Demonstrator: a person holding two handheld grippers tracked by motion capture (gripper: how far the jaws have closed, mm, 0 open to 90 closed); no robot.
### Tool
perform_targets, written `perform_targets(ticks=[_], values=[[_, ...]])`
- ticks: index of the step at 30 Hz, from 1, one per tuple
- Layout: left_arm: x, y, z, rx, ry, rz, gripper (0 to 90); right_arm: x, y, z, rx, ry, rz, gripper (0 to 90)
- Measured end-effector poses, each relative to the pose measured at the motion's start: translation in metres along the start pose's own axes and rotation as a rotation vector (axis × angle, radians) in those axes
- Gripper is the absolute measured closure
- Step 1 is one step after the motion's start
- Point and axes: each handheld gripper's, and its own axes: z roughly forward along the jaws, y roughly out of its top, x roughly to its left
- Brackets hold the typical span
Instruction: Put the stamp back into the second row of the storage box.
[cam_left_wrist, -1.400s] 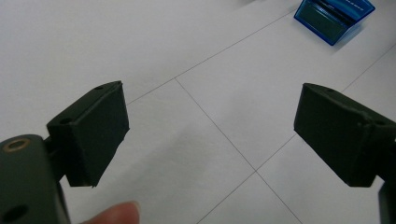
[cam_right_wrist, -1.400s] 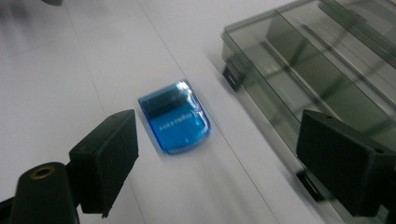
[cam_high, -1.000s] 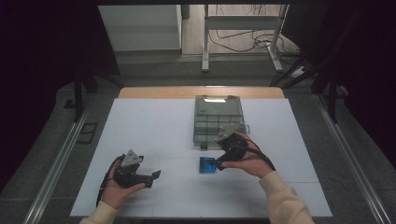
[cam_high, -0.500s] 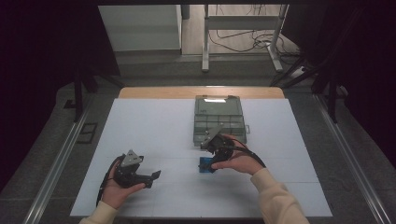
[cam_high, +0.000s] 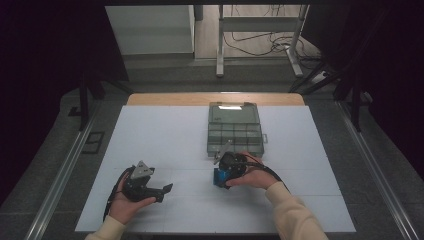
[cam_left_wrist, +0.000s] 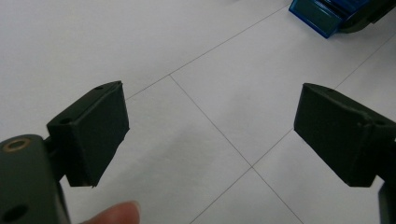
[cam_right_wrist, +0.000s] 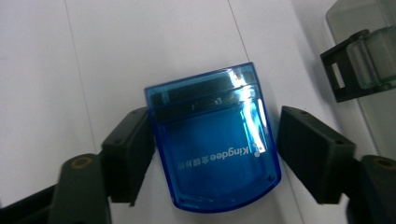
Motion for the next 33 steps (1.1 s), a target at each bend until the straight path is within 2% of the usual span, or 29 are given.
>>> perform_targets(ticks=[2,5,6,10,13,17,18,19,20,21,26,33], values=[[0.0,0.0,0.0,0.005,-0.001,0.001,10.8,0.0,0.0,-0.001,-0.015,0.007,-0.024,37.4],[0.0,0.0,0.0,0.006,-0.003,0.002,10.7,0.0,-0.001,-0.002,-0.017,-0.004,-0.039,39.2],[0.0,0.0,0.001,0.008,-0.005,0.006,10.7,0.001,-0.002,-0.003,-0.018,-0.002,-0.059,41.1],[0.0,0.0,0.001,0.008,-0.004,0.004,10.7,0.003,-0.002,-0.006,-0.026,-0.014,-0.081,41.2],[0.0,0.0,0.001,0.006,-0.003,0.002,10.8,0.003,0.0,-0.018,-0.077,-0.02,-0.105,41.1],[0.0,0.0,0.001,0.006,-0.004,0.002,10.8,0.004,0.0,-0.031,-0.104,-0.029,-0.101,41.2],[0.0,0.0,0.001,0.007,-0.004,0.004,10.8,0.005,0.0,-0.04,-0.132,-0.031,-0.097,41.1],[0.0,0.0,0.001,0.008,-0.004,0.006,10.8,0.005,0.0,-0.04,-0.132,-0.031,-0.097,41.1],[0.0,0.0,0.001,0.008,-0.004,0.006,10.8,0.006,0.0,-0.049,-0.149,-0.038,-0.094,41.1],[0.0,0.0,0.001,0.008,-0.004,0.006,10.8,0.006,0.0,-0.049,-0.149,-0.038,-0.094,41.1],[0.0,0.0,0.0,0.005,-0.002,0.005,10.8,0.008,0.001,-0.075,-0.199,-0.059,-0.091,41.1],[0.0,0.0,0.0,0.001,0.0,0.001,10.8,0.007,-0.002,-0.092,-0.233,-0.08,-0.08,41.1]])
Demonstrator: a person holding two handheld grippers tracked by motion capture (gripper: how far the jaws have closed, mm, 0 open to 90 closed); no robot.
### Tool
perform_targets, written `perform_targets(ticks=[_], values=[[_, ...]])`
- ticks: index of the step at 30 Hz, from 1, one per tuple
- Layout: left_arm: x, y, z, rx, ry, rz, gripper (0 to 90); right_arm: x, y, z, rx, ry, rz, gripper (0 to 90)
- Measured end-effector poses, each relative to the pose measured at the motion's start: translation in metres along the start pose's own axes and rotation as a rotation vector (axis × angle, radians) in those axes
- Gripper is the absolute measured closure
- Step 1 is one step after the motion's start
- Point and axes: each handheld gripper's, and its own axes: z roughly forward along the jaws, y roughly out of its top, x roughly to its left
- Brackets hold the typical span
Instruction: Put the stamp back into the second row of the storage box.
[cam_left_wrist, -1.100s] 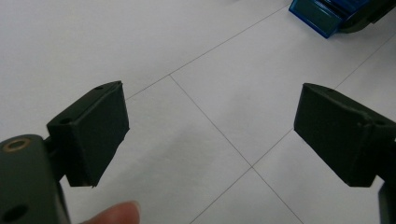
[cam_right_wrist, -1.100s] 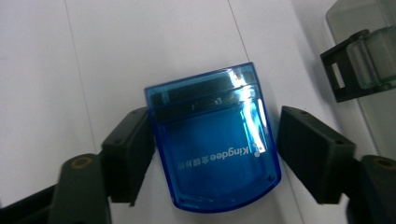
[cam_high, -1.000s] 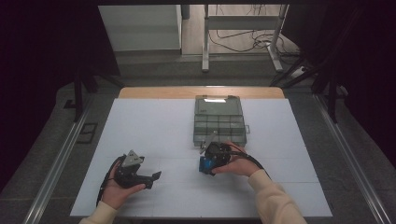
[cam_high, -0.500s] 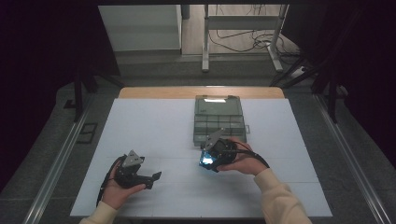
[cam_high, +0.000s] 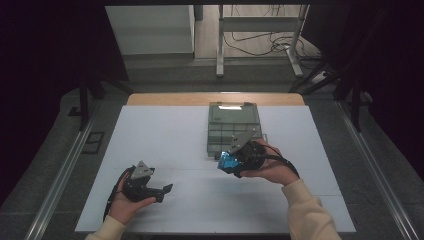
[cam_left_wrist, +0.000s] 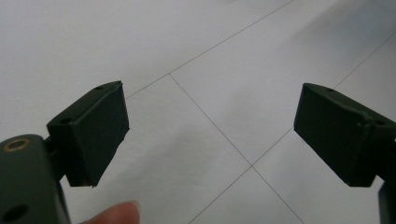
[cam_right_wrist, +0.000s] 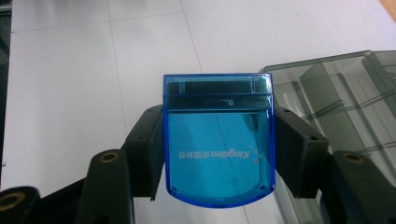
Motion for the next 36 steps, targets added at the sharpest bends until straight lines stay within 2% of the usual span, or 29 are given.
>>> perform_targets(ticks=[14,16,20,24,31,34,36], values=[[-0.001,0.001,0.001,0.003,0.001,0.006,10.8,-0.005,0.0,0.009,0.025,0.011,0.007,41.1],[-0.001,0.001,0.0,0.001,0.0,0.003,10.8,-0.013,0.001,0.011,0.015,0.008,0.025,41.1],[0.0,0.001,0.0,-0.001,0.0,0.002,10.8,-0.024,0.003,0.013,0.032,-0.005,0.022,41.2],[0.0,0.001,0.0,0.001,-0.003,0.004,10.8,-0.043,0.007,0.015,0.036,-0.006,0.03,41.1],[0.0,0.001,0.0,-0.001,-0.005,0.001,10.8,-0.059,0.012,0.019,0.053,-0.003,0.027,41.1],[0.0,0.001,-0.001,-0.005,-0.004,0.0,10.8,-0.072,0.014,0.024,0.071,-0.015,0.026,41.1],[0.0,0.001,-0.001,-0.003,-0.003,0.002,10.8,-0.075,0.014,0.025,0.068,-0.012,0.033,41.1]])
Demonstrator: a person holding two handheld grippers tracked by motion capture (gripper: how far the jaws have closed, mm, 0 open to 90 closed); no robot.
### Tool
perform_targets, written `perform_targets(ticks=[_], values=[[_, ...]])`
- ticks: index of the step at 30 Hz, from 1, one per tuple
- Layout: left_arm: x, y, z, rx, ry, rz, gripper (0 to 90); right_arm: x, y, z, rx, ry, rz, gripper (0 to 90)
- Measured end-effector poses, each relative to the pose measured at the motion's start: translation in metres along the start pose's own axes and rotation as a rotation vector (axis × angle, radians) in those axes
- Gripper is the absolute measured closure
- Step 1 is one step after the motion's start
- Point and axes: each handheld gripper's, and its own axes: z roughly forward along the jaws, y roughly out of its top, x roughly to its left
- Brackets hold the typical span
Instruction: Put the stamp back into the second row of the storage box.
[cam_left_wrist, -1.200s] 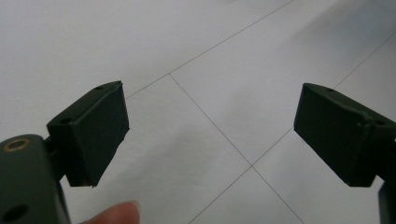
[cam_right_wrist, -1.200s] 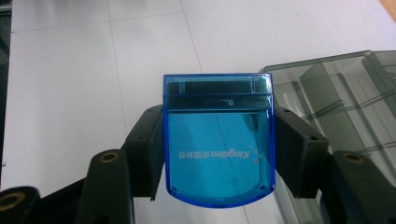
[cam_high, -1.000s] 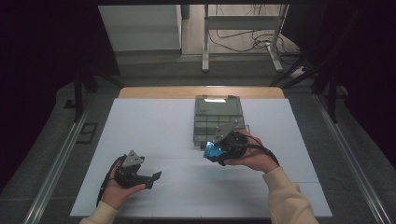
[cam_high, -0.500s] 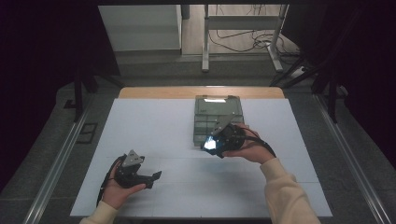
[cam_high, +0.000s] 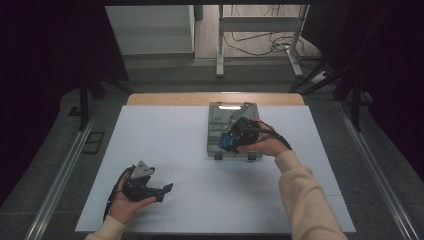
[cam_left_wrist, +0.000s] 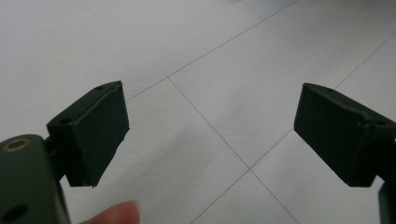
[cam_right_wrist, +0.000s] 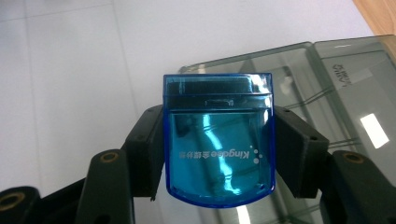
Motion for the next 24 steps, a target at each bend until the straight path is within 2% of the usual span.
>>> perform_targets(ticks=[3,9,15,18,24], values=[[-0.001,0.0,0.0,-0.002,-0.001,0.0,10.8,-0.013,0.001,0.004,0.011,-0.004,0.003,41.1],[0.0,0.0,0.0,0.0,0.0,-0.001,10.8,-0.028,0.001,0.008,0.02,-0.004,0.012,41.1],[0.001,-0.001,-0.001,-0.001,0.0,-0.004,10.8,-0.033,-0.005,0.013,0.041,0.001,0.014,41.1],[0.001,0.0,-0.001,-0.002,0.001,-0.006,10.8,-0.035,-0.009,0.02,0.087,0.012,0.008,41.1],[0.002,0.0,-0.001,-0.003,0.002,-0.007,10.8,-0.035,-0.014,0.027,0.101,0.009,0.006,41.1]])
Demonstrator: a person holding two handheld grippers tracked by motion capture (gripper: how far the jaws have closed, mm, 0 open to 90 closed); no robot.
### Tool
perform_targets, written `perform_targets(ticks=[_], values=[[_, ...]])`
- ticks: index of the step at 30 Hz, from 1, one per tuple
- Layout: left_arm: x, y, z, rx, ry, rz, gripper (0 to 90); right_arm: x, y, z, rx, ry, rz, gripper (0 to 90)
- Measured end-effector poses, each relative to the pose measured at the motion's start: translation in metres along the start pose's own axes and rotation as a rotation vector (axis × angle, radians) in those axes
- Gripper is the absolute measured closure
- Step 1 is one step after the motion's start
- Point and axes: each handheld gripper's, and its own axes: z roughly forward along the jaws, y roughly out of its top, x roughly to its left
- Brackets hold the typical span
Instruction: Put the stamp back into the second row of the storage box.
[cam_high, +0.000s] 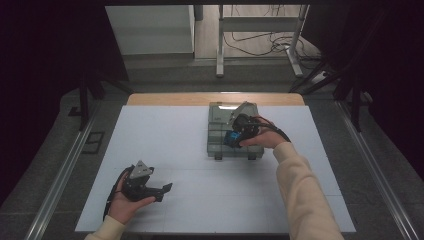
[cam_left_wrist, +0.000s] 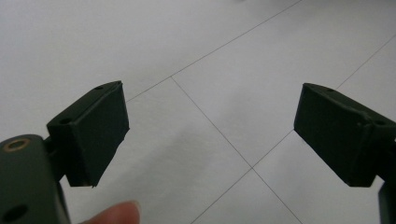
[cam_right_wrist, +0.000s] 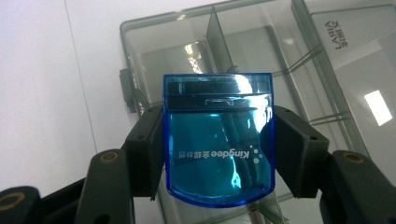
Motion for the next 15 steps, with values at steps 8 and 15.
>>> perform_targets(ticks=[8,15], values=[[0.0004,0.0001,-0.0001,-0.002,0.001,-0.003,10.8,-0.0007,-0.001,0.005,0.014,0.0,-0.004,41.1],[0.0003,0.0,-0.0002,-0.001,0.001,-0.001,10.8,-0.0007,-0.0022,0.0069,0.021,0.005,0.005,41.1]])
